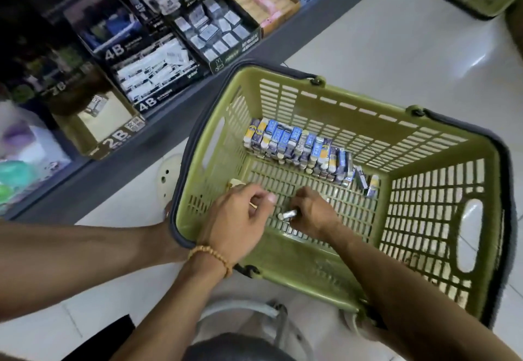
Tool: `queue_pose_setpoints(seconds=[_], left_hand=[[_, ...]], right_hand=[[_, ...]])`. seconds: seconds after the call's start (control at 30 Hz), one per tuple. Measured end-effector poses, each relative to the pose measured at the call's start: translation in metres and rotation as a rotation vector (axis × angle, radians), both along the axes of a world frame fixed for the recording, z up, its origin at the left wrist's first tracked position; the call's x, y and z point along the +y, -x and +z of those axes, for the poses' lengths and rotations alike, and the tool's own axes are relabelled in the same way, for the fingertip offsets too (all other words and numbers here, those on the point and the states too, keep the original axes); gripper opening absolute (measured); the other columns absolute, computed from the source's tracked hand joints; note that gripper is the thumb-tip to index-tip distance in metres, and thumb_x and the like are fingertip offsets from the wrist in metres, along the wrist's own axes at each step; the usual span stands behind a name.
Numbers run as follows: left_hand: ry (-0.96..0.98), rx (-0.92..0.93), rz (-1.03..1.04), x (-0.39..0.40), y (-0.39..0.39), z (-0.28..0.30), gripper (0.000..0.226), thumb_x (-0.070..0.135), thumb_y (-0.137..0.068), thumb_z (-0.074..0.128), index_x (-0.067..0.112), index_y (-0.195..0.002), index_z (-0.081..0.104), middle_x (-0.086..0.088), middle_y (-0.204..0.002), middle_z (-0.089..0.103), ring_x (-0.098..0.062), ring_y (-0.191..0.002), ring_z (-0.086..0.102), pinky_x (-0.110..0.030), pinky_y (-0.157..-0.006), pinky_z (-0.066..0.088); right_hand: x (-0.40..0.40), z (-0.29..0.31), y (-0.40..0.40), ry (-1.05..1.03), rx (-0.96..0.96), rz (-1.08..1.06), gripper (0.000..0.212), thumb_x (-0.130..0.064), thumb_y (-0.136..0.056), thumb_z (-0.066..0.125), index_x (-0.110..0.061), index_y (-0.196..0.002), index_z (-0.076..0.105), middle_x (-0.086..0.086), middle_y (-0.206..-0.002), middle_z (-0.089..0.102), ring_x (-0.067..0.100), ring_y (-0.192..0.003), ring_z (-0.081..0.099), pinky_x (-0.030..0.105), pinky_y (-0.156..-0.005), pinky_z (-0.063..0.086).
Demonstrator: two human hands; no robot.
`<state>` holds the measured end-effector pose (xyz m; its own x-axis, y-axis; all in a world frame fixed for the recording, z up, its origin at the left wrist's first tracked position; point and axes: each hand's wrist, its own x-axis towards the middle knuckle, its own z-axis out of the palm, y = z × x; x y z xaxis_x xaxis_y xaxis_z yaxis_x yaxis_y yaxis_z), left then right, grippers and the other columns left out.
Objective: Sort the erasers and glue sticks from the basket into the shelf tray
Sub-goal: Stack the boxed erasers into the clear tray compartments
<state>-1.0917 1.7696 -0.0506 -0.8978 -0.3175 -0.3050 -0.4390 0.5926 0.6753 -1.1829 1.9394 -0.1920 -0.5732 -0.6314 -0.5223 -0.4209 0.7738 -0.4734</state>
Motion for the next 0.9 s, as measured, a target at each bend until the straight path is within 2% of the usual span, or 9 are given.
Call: queue_pose_setpoints(seconds=[0.07,0.17,0.27,0.43,0.57,0.7,0.77,0.83,0.9], left_hand=[[-0.008,-0.011,0.016,0.000,0.001,-0.001,0.025,0.045,-0.092,0.051,0.026,-0.093,0.068,0.012,-0.087,0.069,-0.002,-0.072,0.065,-0.034,-0.068,0.057],[-0.026,-0.011,0.048,-0.002,0.000,-0.001,0.024,0.043,-0.093,0.053,0.025,-0.090,0.068,0.012,-0.083,0.070,-0.003,-0.071,0.066,-0.034,-0.068,0.057],[-0.057,-0.019,0.061,-0.003,0.000,-0.001,0.018,0.039,-0.092,0.057,0.025,-0.089,0.069,0.013,-0.079,0.070,-0.005,-0.071,0.067,-0.036,-0.067,0.058],[-0.090,-0.021,0.076,0.000,0.003,0.001,0.014,0.034,-0.091,0.061,0.025,-0.082,0.068,0.010,-0.069,0.070,-0.002,-0.065,0.065,-0.032,-0.063,0.057],[-0.114,-0.060,0.029,0.009,0.019,0.002,0.015,0.034,-0.093,0.059,0.027,-0.081,0.066,0.010,-0.064,0.067,0.005,-0.064,0.062,-0.010,-0.050,0.044],[-0.129,-0.063,-0.024,0.021,0.053,-0.011,0.015,0.030,-0.093,0.060,0.025,-0.081,0.066,0.009,-0.064,0.066,0.004,-0.059,0.059,-0.008,-0.049,0.040],[-0.134,-0.065,-0.047,0.029,0.077,-0.024,0.011,0.027,-0.092,0.061,0.023,-0.084,0.066,0.011,-0.072,0.066,0.008,-0.063,0.058,-0.007,-0.056,0.043],[-0.114,-0.068,-0.056,0.035,0.099,-0.041,0.010,0.029,-0.091,0.063,0.021,-0.096,0.067,0.008,-0.088,0.067,0.006,-0.078,0.060,-0.016,-0.077,0.051],[-0.006,-0.097,-0.064,0.041,0.118,-0.060,0.030,0.036,-0.088,0.065,0.021,-0.115,0.063,0.002,-0.111,0.062,-0.011,-0.104,0.058,-0.032,-0.095,0.048]], right_hand=[[-0.003,-0.001,-0.004,-0.035,0.051,0.048,0.027,-0.028,-0.084,0.072,-0.019,-0.109,0.071,0.007,-0.113,0.058,0.029,-0.105,0.056,0.034,-0.084,0.049],[-0.001,0.009,-0.001,0.012,-0.013,-0.068,0.013,-0.028,-0.091,0.065,-0.020,-0.101,0.065,-0.002,-0.100,0.060,0.023,-0.096,0.062,0.029,-0.073,0.046],[0.018,0.022,0.007,0.095,-0.069,-0.435,0.013,-0.029,-0.095,0.061,-0.020,-0.105,0.061,-0.005,-0.093,0.068,0.015,-0.082,0.066,0.034,-0.074,0.056],[0.059,0.039,0.023,0.209,0.040,-1.110,0.031,-0.016,-0.098,0.058,-0.017,-0.129,0.055,-0.001,-0.110,0.068,0.019,-0.099,0.067,0.033,-0.088,0.057],[0.074,0.033,0.045,0.156,-0.079,-1.476,0.024,-0.013,-0.100,0.054,-0.007,-0.122,0.059,0.009,-0.111,0.066,0.025,-0.102,0.064,0.030,-0.089,0.053],[0.056,0.027,0.064,0.183,-0.122,-1.518,0.011,-0.018,-0.101,0.054,-0.011,-0.092,0.056,0.003,-0.082,0.058,0.017,-0.073,0.056,0.018,-0.057,0.044],[0.042,0.017,0.071,0.226,-0.099,-1.510,0.019,-0.021,-0.096,0.055,-0.006,-0.086,0.062,0.006,-0.079,0.062,0.026,-0.079,0.062,0.028,-0.062,0.047],[0.035,0.005,0.075,0.260,-0.119,-1.544,0.036,-0.034,-0.086,0.052,-0.004,-0.103,0.063,0.015,-0.099,0.068,0.032,-0.095,0.065,0.036,-0.081,0.052],[0.034,0.002,0.077,0.273,-0.172,-1.583,0.055,-0.046,-0.084,0.054,-0.008,-0.124,0.055,0.016,-0.120,0.062,0.034,-0.110,0.060,0.044,-0.100,0.047]])
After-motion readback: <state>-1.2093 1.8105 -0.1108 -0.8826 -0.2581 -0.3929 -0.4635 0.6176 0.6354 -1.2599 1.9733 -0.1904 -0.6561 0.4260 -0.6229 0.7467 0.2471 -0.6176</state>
